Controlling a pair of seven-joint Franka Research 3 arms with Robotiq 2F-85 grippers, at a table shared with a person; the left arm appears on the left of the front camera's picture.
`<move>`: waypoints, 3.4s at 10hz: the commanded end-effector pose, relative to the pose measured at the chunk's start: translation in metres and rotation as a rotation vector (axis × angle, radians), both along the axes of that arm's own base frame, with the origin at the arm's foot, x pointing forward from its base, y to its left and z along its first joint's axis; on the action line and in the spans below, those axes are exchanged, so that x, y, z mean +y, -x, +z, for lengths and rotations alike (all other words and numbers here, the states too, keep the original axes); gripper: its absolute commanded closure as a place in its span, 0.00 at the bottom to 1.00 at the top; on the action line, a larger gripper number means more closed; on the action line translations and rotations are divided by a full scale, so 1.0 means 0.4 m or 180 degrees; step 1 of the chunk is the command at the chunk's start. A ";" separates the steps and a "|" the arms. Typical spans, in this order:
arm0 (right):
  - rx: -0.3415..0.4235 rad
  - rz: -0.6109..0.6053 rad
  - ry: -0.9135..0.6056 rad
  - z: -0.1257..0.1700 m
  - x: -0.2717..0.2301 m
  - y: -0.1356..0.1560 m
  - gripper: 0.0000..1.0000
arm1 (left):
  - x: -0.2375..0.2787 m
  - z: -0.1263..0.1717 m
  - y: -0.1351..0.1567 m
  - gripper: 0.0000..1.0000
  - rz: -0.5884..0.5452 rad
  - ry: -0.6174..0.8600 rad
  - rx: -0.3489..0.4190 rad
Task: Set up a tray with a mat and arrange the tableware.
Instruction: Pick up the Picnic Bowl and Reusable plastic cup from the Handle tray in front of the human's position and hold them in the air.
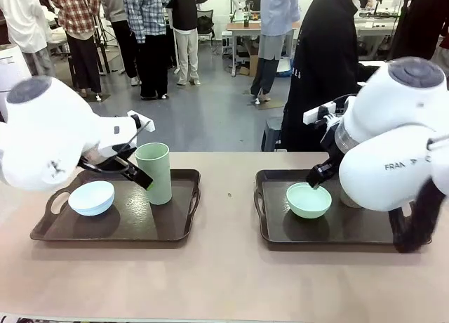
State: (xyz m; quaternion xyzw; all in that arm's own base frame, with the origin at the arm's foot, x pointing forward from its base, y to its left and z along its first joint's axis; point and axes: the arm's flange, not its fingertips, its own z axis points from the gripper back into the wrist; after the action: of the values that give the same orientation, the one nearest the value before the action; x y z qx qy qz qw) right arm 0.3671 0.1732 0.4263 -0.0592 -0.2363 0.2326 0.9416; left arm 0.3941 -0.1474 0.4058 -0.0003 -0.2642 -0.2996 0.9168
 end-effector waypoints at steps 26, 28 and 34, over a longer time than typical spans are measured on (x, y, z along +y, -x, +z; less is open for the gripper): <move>0.1539 -0.0211 -0.4535 0.180 -0.679 0.243 0.00 | 0.491 0.125 0.114 0.00 0.0519 0.4326 0.1893; 0.1539 -0.0211 -0.4535 0.180 -0.679 0.243 0.00 | 0.491 0.125 0.114 0.00 0.0519 0.4326 0.1893; 0.1539 -0.0211 -0.4535 0.180 -0.679 0.243 0.00 | 0.491 0.125 0.114 0.00 0.0519 0.4326 0.1893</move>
State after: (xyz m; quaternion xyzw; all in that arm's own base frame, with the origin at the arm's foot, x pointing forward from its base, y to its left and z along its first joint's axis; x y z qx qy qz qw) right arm 0.2700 -0.1011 0.5003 0.6034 -0.1074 -0.0073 0.7902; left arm 0.3514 0.0479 0.4508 -0.6327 -0.1411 0.0101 0.7614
